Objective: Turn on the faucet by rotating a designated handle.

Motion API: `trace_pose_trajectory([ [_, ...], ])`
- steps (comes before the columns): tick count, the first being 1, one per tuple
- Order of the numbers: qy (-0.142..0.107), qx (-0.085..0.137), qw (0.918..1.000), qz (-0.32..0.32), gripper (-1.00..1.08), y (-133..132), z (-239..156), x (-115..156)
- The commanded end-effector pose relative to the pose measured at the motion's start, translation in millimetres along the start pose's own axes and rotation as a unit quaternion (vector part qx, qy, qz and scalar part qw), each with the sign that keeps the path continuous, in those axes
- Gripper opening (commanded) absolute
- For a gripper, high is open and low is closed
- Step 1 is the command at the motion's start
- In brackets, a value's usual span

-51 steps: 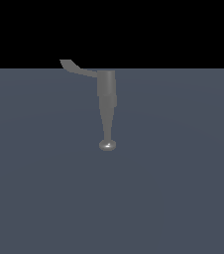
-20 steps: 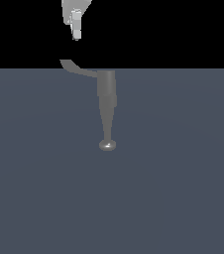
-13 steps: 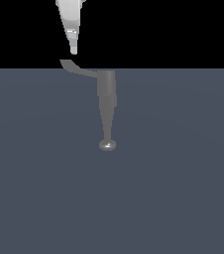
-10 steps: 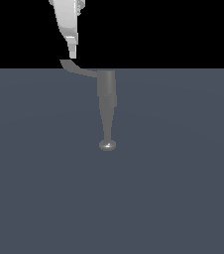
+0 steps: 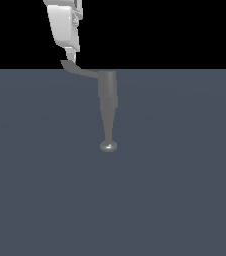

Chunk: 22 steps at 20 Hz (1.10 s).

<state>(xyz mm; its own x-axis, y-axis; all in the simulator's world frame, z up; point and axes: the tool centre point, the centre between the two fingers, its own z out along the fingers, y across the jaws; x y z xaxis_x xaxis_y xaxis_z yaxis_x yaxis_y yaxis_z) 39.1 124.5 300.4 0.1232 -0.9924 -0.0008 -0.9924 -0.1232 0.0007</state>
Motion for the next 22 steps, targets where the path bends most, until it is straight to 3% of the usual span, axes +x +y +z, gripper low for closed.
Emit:
trace_pose_trajectory([
  [1,0.000,0.000,1.0000,0.003,-1.00,-1.0,1.1,-0.4],
  [5,0.000,0.000,1.0000,0.003,-1.00,-0.9,1.1,-0.4],
  [22,0.000,0.000,1.0000,0.003,-1.00,49.8,1.3,0.6],
])
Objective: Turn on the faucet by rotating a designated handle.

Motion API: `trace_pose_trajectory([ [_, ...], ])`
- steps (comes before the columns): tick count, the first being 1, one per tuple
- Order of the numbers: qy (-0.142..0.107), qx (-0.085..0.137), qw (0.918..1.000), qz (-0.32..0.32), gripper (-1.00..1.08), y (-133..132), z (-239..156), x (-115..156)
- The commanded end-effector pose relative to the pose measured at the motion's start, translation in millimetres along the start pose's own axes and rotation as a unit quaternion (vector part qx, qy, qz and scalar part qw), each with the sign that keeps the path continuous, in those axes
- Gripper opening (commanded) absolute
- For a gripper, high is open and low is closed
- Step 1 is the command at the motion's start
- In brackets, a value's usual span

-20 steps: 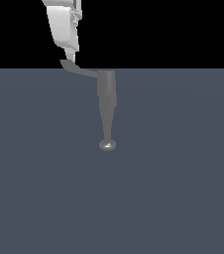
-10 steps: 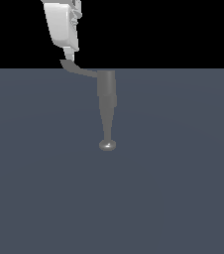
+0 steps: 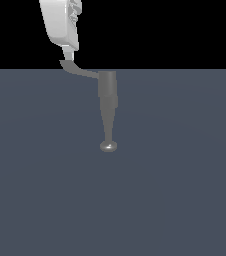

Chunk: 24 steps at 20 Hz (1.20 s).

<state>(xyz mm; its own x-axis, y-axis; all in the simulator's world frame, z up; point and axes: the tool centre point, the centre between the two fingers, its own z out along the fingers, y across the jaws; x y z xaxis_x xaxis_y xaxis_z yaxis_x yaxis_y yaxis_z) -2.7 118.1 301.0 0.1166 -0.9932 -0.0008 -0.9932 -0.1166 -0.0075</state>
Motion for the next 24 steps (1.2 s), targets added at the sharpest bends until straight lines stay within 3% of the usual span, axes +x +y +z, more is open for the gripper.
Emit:
trace_pose_trajectory([
  [1,0.000,-0.004,1.0000,-0.001,-1.00,10.6,1.8,-0.4],
  [10,0.000,-0.004,1.0000,0.000,-1.00,39.5,1.4,0.6],
  [12,0.000,0.000,1.0000,0.000,-1.00,33.9,-0.7,1.1],
  [24,0.000,-0.002,1.0000,0.000,-1.00,69.9,0.3,34.5],
])
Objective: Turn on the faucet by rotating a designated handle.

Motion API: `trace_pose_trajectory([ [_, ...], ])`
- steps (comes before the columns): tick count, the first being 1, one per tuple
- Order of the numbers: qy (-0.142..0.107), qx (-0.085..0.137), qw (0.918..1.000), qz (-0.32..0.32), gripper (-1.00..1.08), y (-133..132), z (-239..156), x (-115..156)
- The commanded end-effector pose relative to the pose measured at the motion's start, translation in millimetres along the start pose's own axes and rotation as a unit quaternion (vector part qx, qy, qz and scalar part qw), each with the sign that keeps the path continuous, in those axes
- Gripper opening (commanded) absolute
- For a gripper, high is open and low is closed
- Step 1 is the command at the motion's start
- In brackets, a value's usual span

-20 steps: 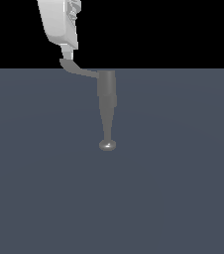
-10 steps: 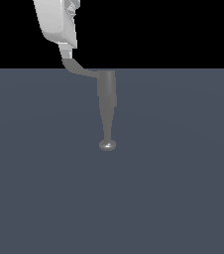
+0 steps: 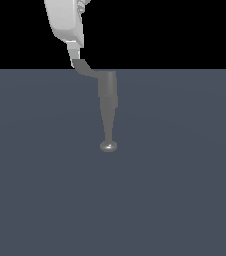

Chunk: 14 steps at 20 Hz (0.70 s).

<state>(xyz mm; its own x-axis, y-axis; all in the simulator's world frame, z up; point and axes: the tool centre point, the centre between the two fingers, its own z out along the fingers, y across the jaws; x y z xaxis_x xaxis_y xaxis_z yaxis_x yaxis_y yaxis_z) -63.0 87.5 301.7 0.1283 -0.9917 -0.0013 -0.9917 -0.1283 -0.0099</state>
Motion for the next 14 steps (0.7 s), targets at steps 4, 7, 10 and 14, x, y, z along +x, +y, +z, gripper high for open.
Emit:
trace_pose_trajectory([
  [4,0.001,-0.004,1.0000,0.006,-1.00,19.1,1.7,22.5],
  [7,0.001,-0.004,1.0000,0.006,-1.00,28.7,1.8,31.2],
  [10,0.001,-0.005,1.0000,0.006,-1.00,38.4,1.6,40.2],
  [14,0.001,-0.002,1.0000,0.002,-1.00,33.4,0.2,45.3],
])
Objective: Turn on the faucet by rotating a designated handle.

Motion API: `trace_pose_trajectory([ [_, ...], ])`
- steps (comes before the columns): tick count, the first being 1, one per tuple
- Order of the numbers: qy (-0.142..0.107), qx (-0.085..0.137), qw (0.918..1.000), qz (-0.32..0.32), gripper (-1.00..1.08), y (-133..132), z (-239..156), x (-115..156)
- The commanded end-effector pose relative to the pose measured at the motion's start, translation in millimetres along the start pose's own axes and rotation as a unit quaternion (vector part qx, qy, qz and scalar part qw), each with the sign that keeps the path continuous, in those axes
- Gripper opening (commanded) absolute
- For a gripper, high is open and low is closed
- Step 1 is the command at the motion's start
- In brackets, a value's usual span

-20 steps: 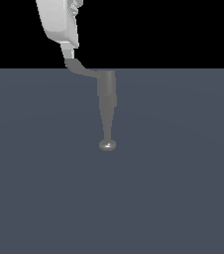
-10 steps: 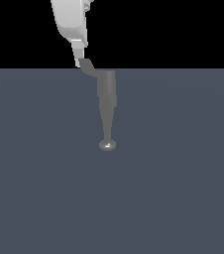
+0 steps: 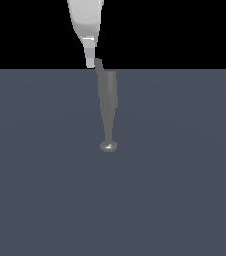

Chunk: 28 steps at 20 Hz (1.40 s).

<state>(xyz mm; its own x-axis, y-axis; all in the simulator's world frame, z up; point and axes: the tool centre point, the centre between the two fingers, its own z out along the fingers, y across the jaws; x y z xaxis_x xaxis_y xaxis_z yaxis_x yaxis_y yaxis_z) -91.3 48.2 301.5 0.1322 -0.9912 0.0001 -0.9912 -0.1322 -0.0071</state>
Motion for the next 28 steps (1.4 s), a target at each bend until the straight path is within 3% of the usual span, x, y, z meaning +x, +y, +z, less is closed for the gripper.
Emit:
trace_pose_trajectory([
  [1,0.000,-0.001,1.0000,0.004,-1.00,0.5,0.6,16.2],
  [13,0.000,-0.003,1.0000,0.008,-1.00,2.2,2.1,89.3],
  [14,0.000,-0.003,1.0000,0.008,-1.00,2.2,2.1,89.3],
  [15,0.000,-0.001,1.0000,-0.009,-1.00,-1.6,0.2,66.7],
  [28,0.000,-0.002,1.0000,-0.001,-1.00,-31.6,1.4,107.1],
])
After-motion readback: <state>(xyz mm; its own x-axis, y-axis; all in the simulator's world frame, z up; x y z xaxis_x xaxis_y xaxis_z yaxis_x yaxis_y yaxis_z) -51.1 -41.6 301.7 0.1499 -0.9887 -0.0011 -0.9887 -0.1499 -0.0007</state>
